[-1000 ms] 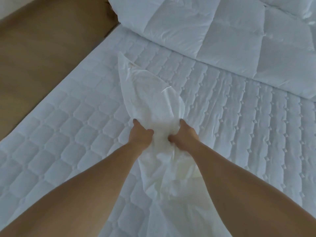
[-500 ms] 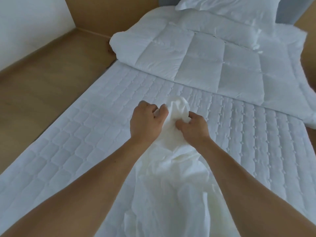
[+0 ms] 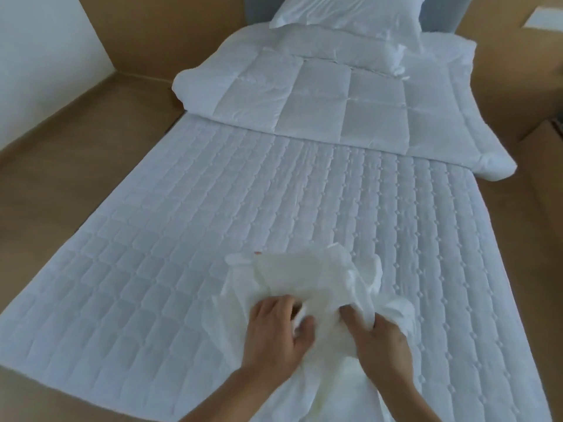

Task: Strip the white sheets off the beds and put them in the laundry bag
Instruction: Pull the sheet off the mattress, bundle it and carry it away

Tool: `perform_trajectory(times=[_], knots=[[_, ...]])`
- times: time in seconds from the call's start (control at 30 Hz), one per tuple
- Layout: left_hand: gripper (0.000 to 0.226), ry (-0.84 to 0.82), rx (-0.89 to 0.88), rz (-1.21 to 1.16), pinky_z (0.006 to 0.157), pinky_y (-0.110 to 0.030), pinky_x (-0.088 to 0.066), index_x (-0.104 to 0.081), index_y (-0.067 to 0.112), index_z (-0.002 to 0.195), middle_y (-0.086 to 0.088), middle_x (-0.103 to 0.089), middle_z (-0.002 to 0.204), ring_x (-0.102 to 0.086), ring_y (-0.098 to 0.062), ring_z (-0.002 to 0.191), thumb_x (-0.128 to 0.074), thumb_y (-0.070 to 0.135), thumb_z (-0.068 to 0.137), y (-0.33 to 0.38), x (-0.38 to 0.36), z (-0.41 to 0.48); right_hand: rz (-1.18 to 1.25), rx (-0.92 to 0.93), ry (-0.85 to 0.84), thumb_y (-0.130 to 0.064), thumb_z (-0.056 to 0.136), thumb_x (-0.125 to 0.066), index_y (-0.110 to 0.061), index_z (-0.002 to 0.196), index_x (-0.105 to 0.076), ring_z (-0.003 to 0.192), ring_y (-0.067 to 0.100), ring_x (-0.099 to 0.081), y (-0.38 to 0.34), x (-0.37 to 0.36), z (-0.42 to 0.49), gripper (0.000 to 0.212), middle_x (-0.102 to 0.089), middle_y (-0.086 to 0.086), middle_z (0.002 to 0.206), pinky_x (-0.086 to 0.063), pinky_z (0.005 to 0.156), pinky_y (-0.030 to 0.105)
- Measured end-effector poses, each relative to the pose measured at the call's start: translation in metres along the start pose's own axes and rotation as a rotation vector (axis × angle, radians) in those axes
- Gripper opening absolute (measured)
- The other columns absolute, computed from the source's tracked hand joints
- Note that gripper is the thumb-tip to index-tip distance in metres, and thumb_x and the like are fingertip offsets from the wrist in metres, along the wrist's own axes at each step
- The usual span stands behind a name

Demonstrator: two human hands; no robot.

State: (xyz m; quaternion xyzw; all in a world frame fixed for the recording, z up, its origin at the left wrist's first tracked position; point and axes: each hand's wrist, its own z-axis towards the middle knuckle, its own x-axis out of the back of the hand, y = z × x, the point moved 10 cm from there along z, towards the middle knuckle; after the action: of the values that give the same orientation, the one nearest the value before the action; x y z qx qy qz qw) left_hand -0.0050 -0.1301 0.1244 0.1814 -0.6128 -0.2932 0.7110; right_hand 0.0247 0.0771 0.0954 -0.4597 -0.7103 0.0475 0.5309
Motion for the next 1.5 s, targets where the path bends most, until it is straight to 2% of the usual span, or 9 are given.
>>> perform_trajectory(times=[0.17, 0.37, 0.6, 0.7, 0.8, 0.87, 1.07, 1.23, 1.5], knots=[[0.079, -0.226, 0.06, 0.273, 0.094, -0.038, -0.044, -0.026, 0.032, 0.152, 0.004, -0.052, 0.117, -0.048, -0.021, 0.11, -0.048, 0.062, 0.082, -0.044, -0.071, -0.014, -0.027, -0.161, 0.088, -0.061, 0.079, -0.066, -0.015, 0.126, -0.047, 0.098, 0.029, -0.054, 0.051, -0.031, 0.007, 0.068, -0.061, 0.002, 0.109, -0.044, 0.085, 0.041], [0.069, -0.448, -0.054, 0.405, 0.115, -0.033, -0.022, -0.027, 0.027, 0.153, 0.005, -0.034, 0.144, -0.029, -0.019, 0.135, -0.02, 0.058, 0.091, -0.044, -0.094, -0.013, -0.249, 0.527, 0.343, -0.063, 0.084, -0.046, -0.035, 0.157, -0.013, 0.153, 0.026, -0.003, -0.031, -0.017, -0.007, 0.085, -0.012, 0.002, 0.164, -0.012, 0.119, 0.052], [0.047, 0.058, 0.109, 0.247, 0.112, -0.045, -0.018, -0.075, 0.03, 0.084, 0.001, -0.053, 0.135, -0.039, -0.028, 0.131, -0.033, 0.049, 0.094, -0.069, -0.066, -0.017, -0.613, 0.342, -0.102, -0.088, 0.079, -0.015, -0.05, 0.153, -0.01, 0.146, 0.026, 0.034, 0.012, -0.09, 0.077, 0.083, 0.02, -0.005, 0.165, 0.013, 0.11, 0.073], [0.063, 0.002, 0.348, 0.244, 0.116, -0.054, 0.003, -0.055, 0.032, 0.125, -0.007, -0.01, 0.163, 0.004, -0.028, 0.151, -0.045, 0.073, 0.078, -0.1, -0.086, -0.006, -0.679, 0.308, -0.031, -0.09, 0.077, -0.021, -0.045, 0.15, -0.027, 0.144, 0.03, 0.037, 0.017, -0.091, 0.1, 0.087, 0.02, 0.001, 0.165, 0.017, 0.107, 0.073], [0.126, -0.212, 0.664, 0.139, 0.108, -0.075, -0.007, 0.015, 0.044, 0.15, -0.003, 0.03, 0.16, 0.029, -0.034, 0.146, -0.052, 0.093, 0.055, -0.147, -0.115, -0.012, -0.58, 0.17, -0.109, -0.099, 0.062, -0.031, -0.053, 0.149, -0.014, 0.146, 0.034, 0.032, 0.044, -0.101, 0.121, 0.099, 0.023, -0.003, 0.164, 0.009, 0.106, 0.076], [0.132, -0.321, 0.788, 0.048, 0.104, -0.079, -0.012, 0.024, 0.055, 0.143, 0.001, 0.034, 0.158, 0.027, -0.039, 0.145, -0.054, 0.097, 0.046, -0.165, -0.128, -0.019, -0.391, 0.033, -0.208, -0.101, 0.05, -0.043, -0.059, 0.147, 0.003, 0.149, 0.037, 0.02, 0.069, -0.113, 0.125, 0.115, 0.023, -0.008, 0.163, -0.005, 0.112, 0.071], [0.132, -0.392, 0.784, -0.084, 0.118, -0.058, -0.019, -0.005, 0.06, 0.145, 0.0, -0.003, 0.162, -0.014, -0.037, 0.147, -0.058, 0.099, 0.031, -0.193, -0.144, -0.011, -0.048, -0.057, -0.303, -0.089, 0.037, -0.068, -0.062, 0.147, -0.001, 0.148, 0.033, -0.018, 0.085, -0.14, 0.133, 0.131, -0.008, 0.0, 0.163, -0.025, 0.119, 0.053], [0.1, -0.244, 0.728, -0.535, 0.096, -0.035, -0.051, -0.044, 0.054, 0.13, 0.012, -0.053, 0.131, -0.057, -0.015, 0.118, -0.091, 0.065, 0.043, -0.172, -0.134, 0.001, 0.538, -0.06, -0.366, -0.058, 0.041, -0.093, -0.066, 0.132, -0.036, 0.109, 0.012, -0.064, 0.069, -0.139, 0.112, 0.107, -0.061, -0.012, 0.128, -0.056, 0.094, 0.042], [0.109, 0.139, 0.309, -0.615, 0.099, -0.029, -0.047, -0.038, 0.026, 0.144, 0.005, -0.052, 0.14, -0.054, -0.01, 0.124, -0.083, 0.058, 0.05, -0.091, -0.063, 0.133, 0.645, 0.512, -0.053, -0.057, 0.045, -0.087, -0.053, 0.14, -0.034, 0.13, -0.002, -0.047, -0.068, -0.014, 0.158, 0.11, -0.047, -0.023, 0.142, -0.042, 0.103, 0.021]])
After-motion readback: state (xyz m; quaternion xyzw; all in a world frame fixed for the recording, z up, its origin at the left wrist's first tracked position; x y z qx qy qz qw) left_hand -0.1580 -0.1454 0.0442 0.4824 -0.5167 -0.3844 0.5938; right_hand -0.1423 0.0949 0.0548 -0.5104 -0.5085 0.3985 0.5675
